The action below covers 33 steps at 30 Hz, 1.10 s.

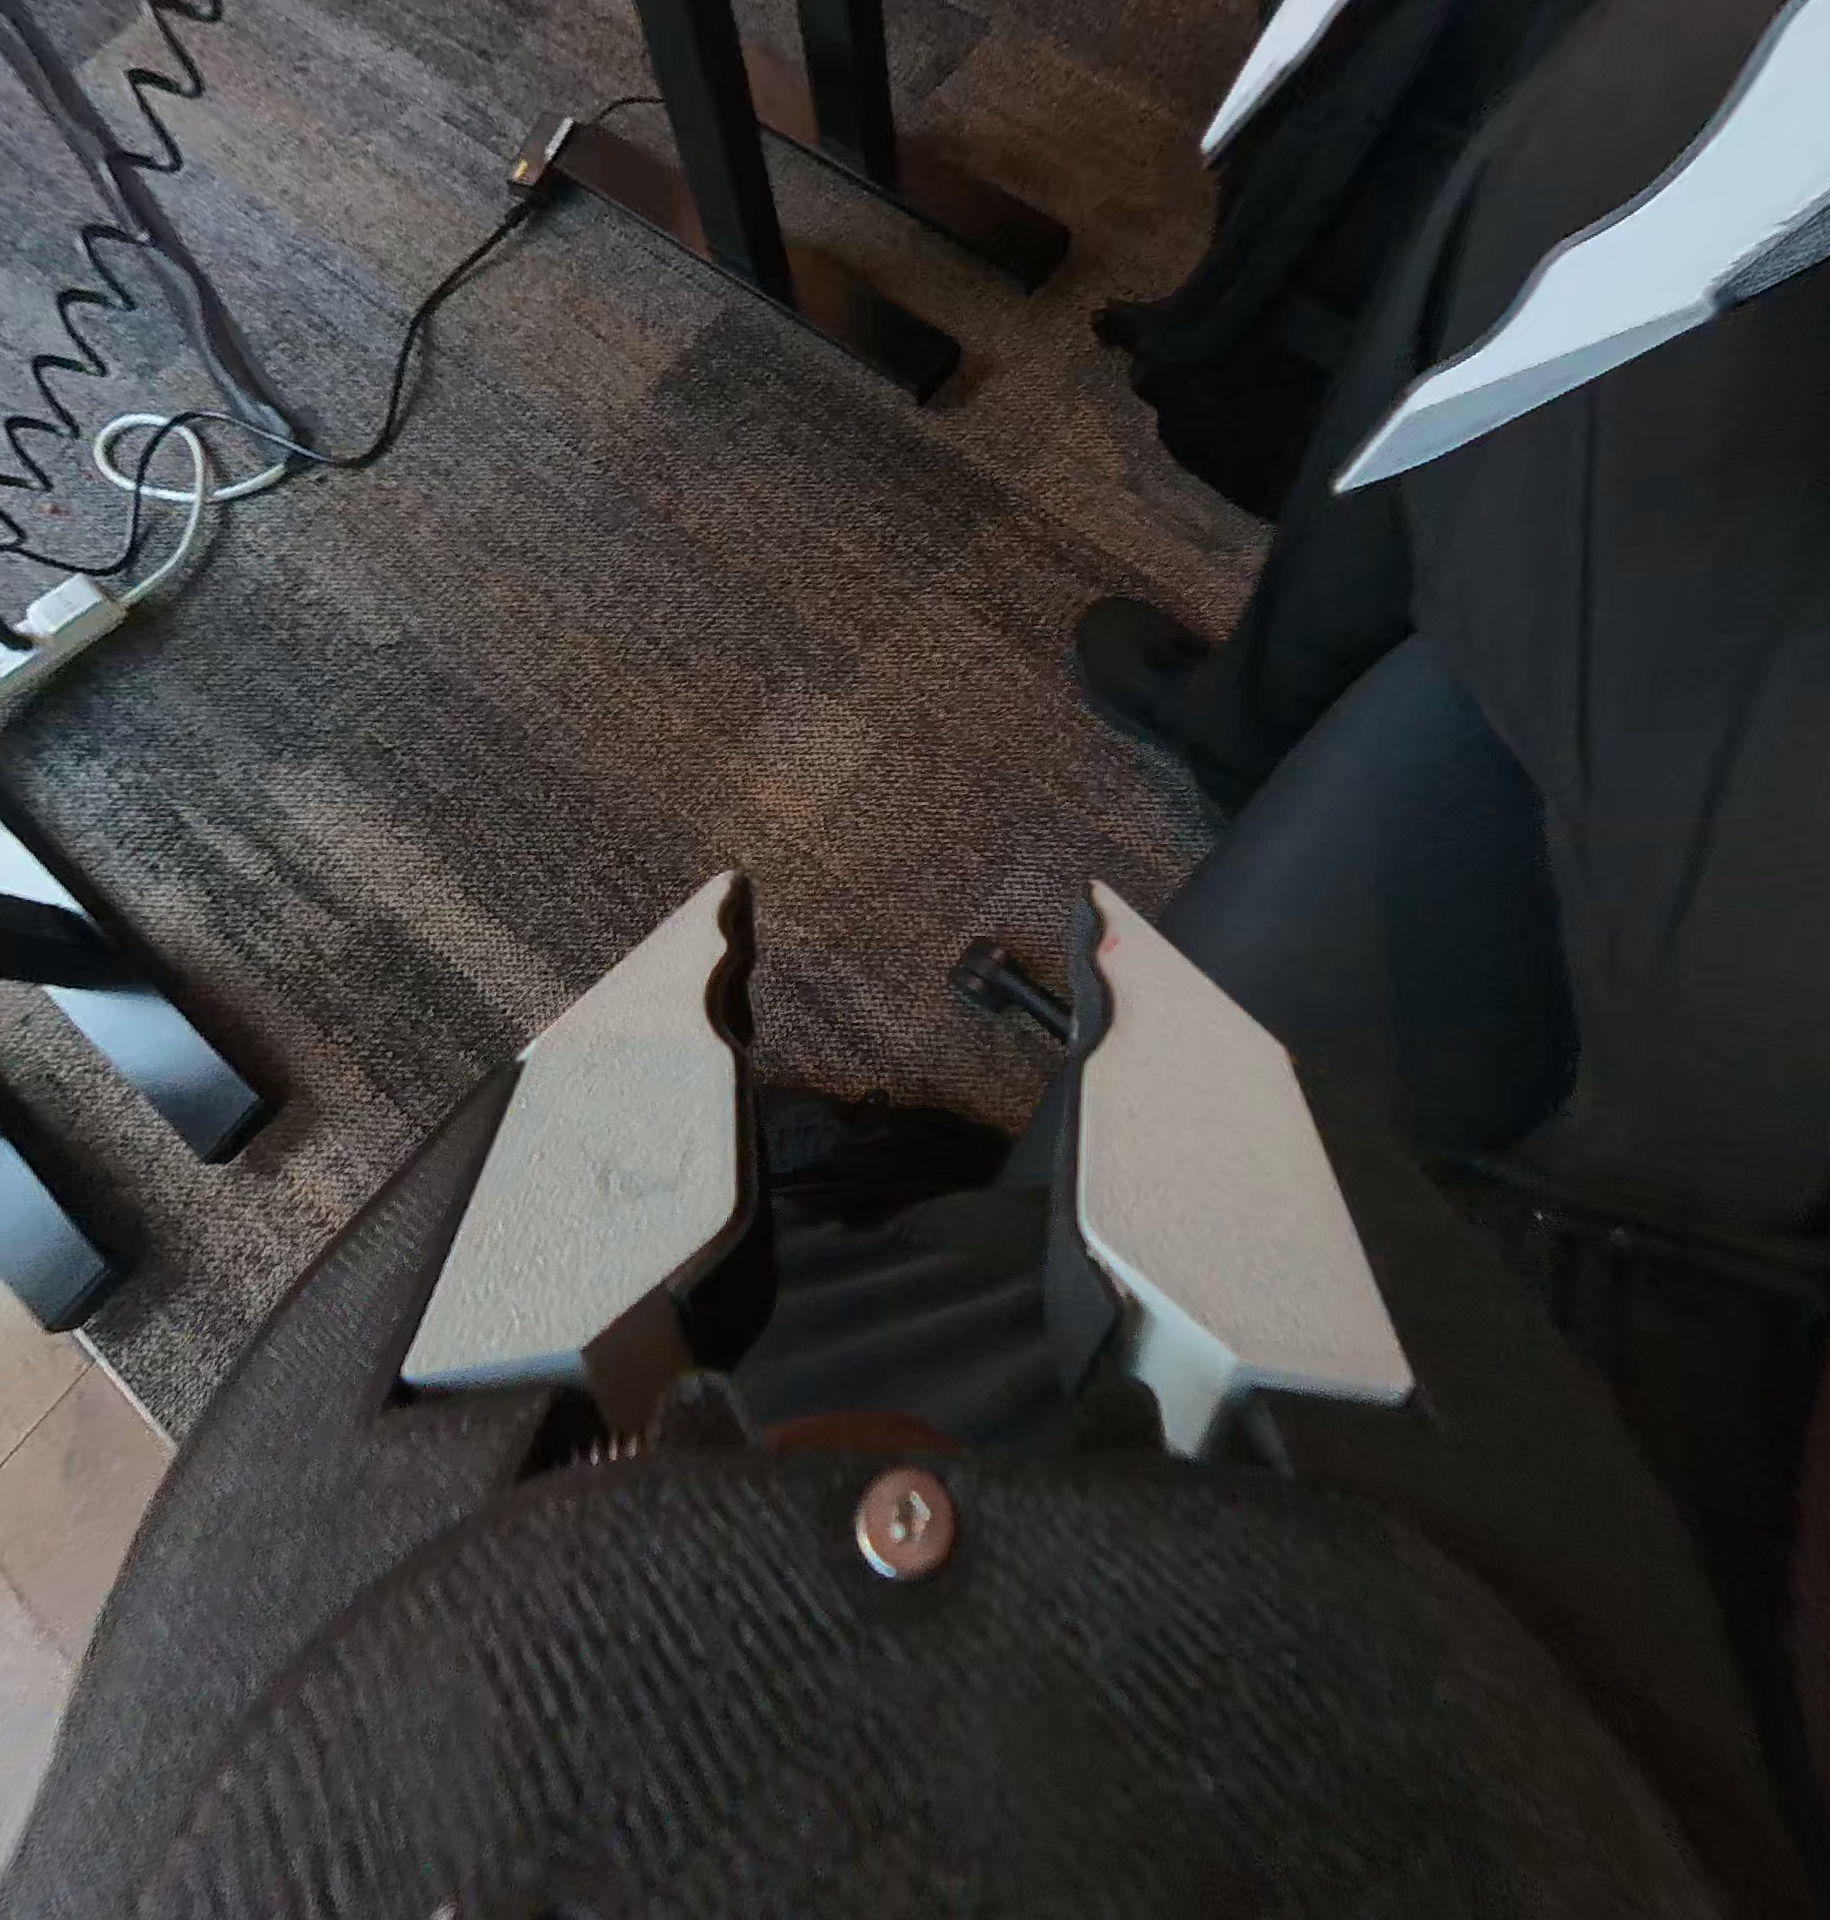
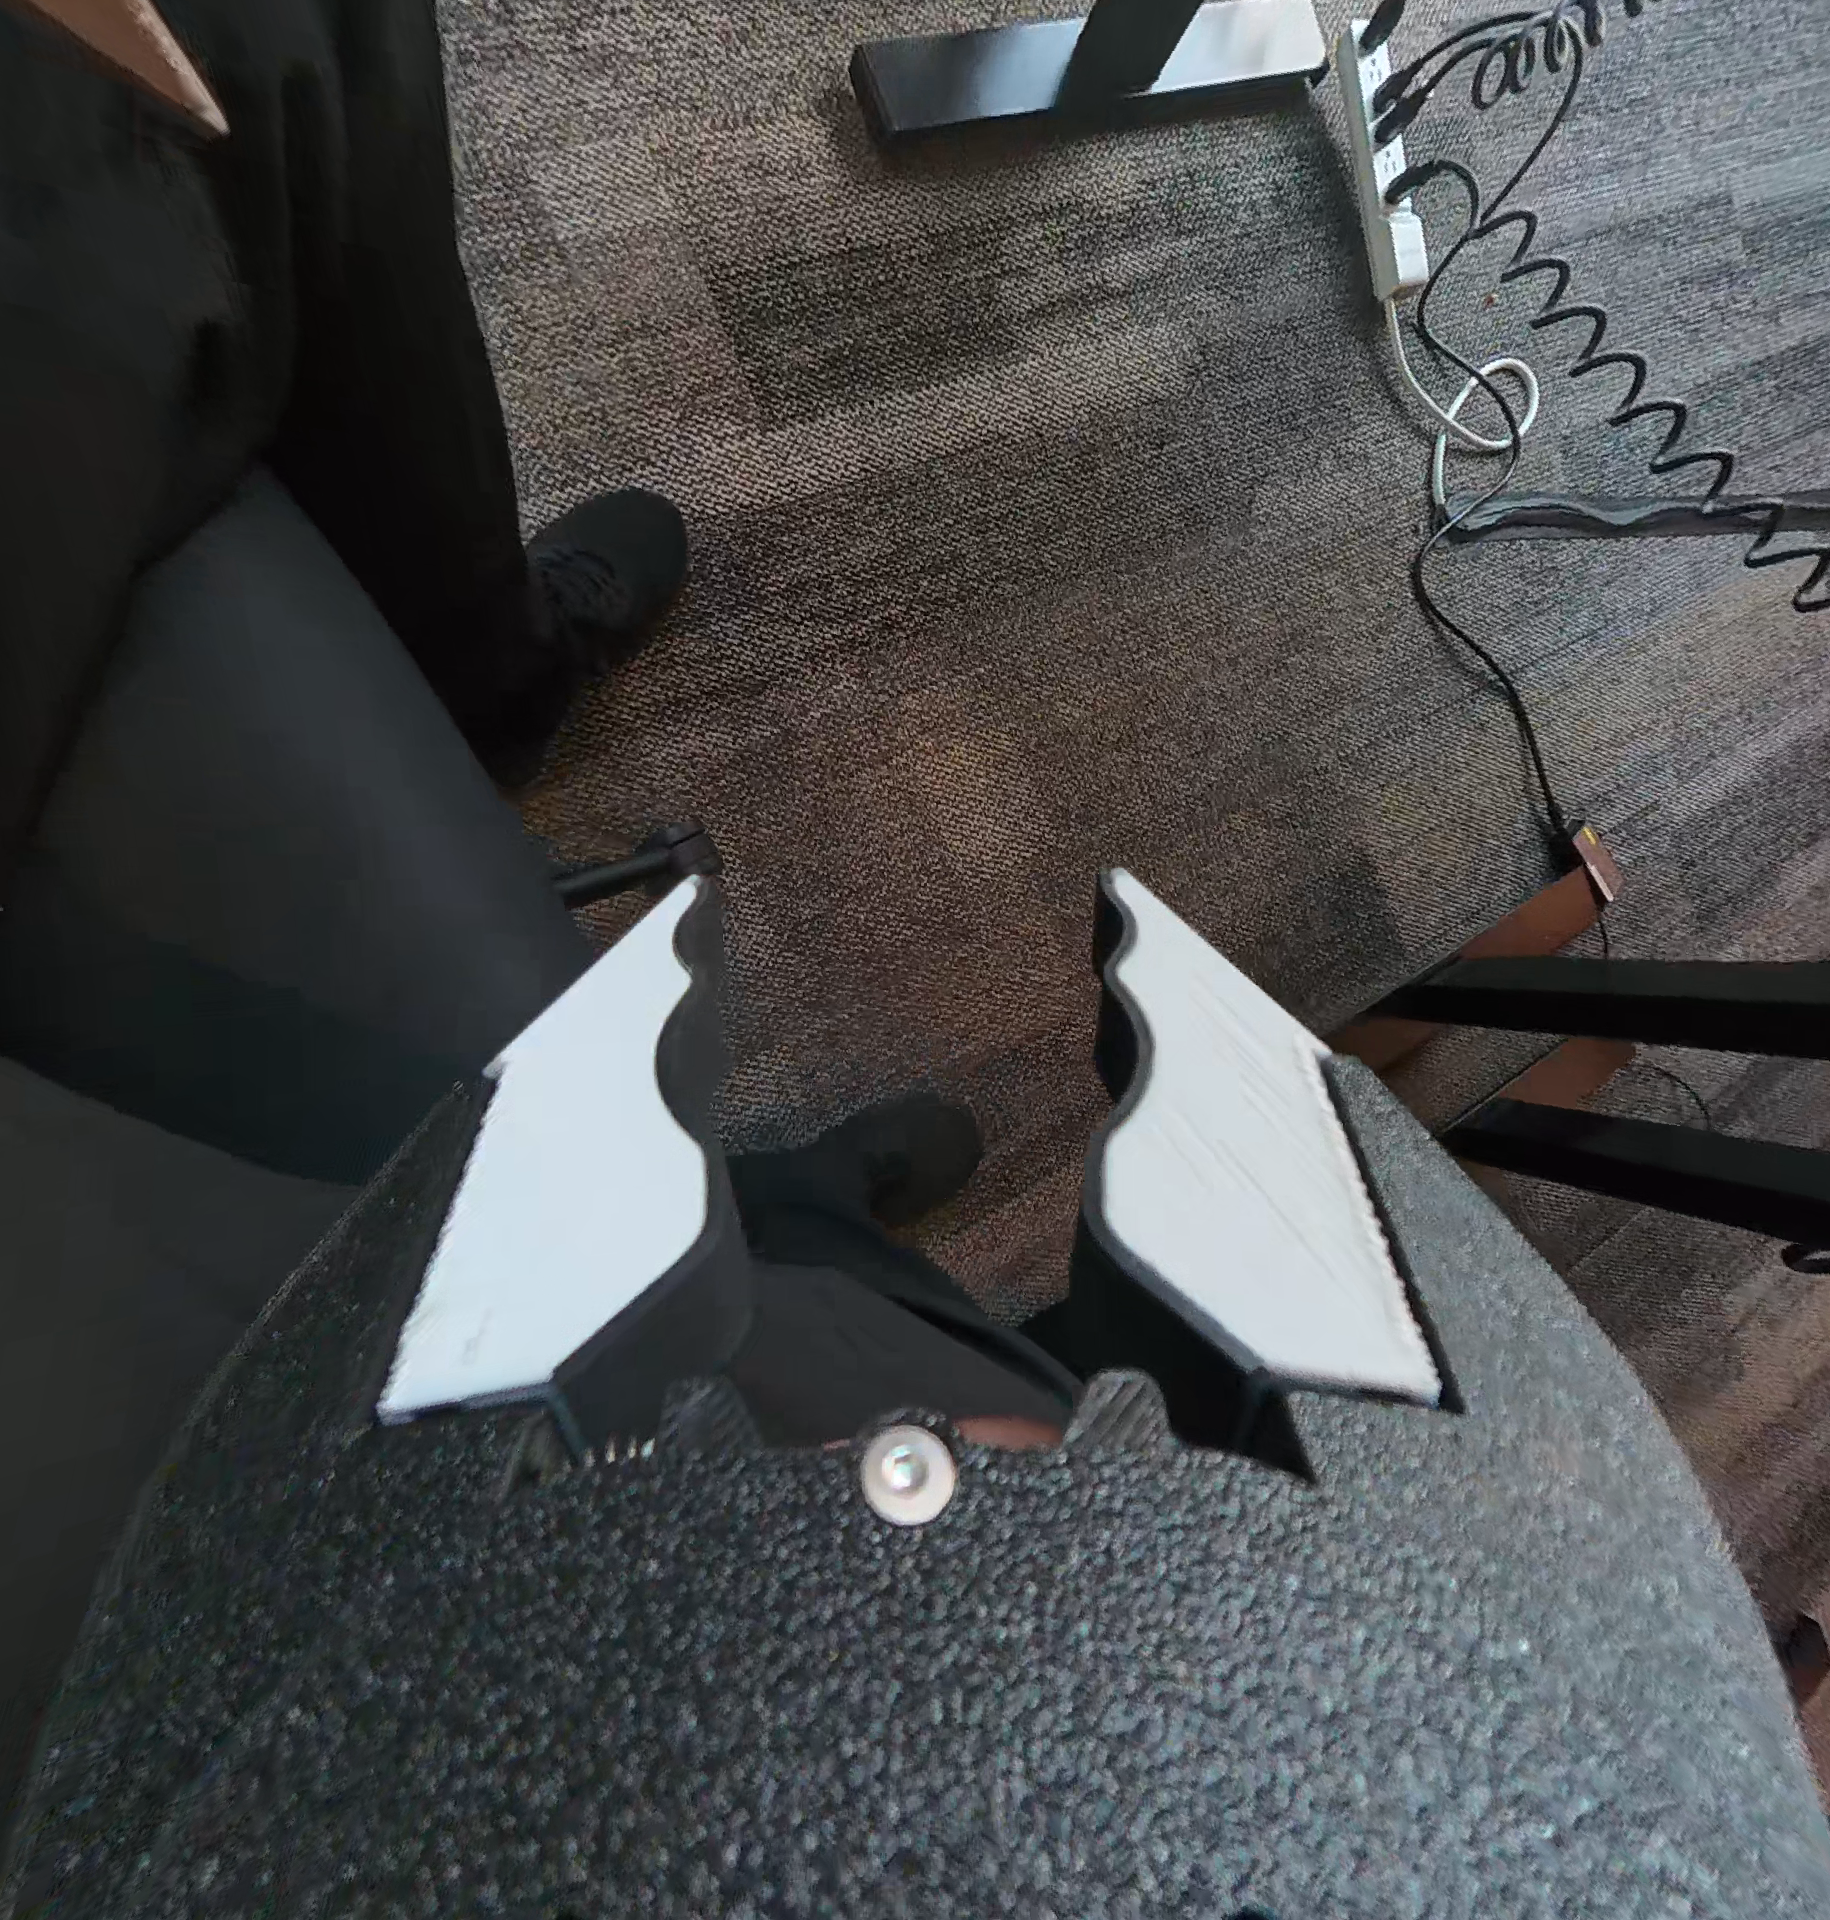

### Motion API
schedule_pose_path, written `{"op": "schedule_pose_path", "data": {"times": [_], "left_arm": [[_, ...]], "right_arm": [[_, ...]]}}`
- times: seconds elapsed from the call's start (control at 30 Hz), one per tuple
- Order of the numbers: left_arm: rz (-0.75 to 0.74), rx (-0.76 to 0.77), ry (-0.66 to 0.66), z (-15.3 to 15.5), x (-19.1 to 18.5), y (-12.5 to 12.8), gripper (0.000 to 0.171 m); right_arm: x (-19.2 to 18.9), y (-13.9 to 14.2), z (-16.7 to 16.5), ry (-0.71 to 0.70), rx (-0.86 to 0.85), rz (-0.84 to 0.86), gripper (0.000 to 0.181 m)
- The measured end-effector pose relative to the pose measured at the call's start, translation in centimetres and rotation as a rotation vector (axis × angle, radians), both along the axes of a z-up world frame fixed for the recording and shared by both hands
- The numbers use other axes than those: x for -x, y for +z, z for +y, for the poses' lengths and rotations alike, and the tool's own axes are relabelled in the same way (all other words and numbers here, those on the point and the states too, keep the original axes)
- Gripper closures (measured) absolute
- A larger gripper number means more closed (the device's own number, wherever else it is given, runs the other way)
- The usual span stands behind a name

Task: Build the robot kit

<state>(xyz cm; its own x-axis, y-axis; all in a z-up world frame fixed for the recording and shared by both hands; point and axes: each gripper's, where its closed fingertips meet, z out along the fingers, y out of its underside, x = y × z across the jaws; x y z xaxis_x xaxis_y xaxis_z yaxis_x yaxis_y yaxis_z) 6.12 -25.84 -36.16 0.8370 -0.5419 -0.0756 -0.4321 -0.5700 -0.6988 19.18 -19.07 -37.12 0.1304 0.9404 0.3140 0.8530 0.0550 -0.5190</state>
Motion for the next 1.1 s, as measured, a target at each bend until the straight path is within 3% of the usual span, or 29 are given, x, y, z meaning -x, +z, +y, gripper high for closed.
{"op": "schedule_pose_path", "data": {"times": [0.27, 0.5, 0.6, 0.67, 0.73, 0.87, 0.93, 1.0, 1.1], "left_arm": [[-0.017, 0.021, 0.11, 1.4, 3.7, -1.6, 0.112], [0.002, 0.023, 0.353, 3.5, 9.1, -5.9, 0.117], [0.217, -0.085, 0.244, 6.4, 10.0, -6.2, 0.156], [0.325, -0.087, 0.217, 8.1, 11.0, -6.9, 0.149], [0.345, 0.085, 0.23, 7.8, 12.1, -8.5, 0.143], [0.262, 0.33, 0.366, 6.3, 15.9, -8.9, 0.145], [0.118, 0.509, 0.429, 4.1, 17.3, -8.5, 0.143], [-0.154, 0.632, 0.373, 2.3, 16.0, -5.6, 0.142], [-0.459, 0.769, 0.295, 0.0, 13.9, 0.5, 0.171]], "right_arm": [[2.3, -1.0, 3.5, -0.041, 0.053, 0.029, 0.11], [-0.5, -3.9, 10.1, -0.334, 0.203, 0.165, 0.111], [-4.3, -6.4, 12.1, -0.505, 0.194, 0.151, 0.114], [-7.7, -7.8, 12.9, -0.642, 0.168, 0.097, 0.115], [-8.4, -5.8, 14.1, -0.714, 0.155, 0.141, 0.118], [-7.7, 0.5, 17.4, -0.725, 0.025, 0.169, 0.13], [-7.4, 3.3, 17.8, -0.772, 0.053, 0.175, 0.13], [-7.6, 7.0, 17.6, -0.832, 0.072, 0.196, 0.129], [-8.2, 13.2, 16.9, -0.904, 0.069, 0.246, 0.133]]}}
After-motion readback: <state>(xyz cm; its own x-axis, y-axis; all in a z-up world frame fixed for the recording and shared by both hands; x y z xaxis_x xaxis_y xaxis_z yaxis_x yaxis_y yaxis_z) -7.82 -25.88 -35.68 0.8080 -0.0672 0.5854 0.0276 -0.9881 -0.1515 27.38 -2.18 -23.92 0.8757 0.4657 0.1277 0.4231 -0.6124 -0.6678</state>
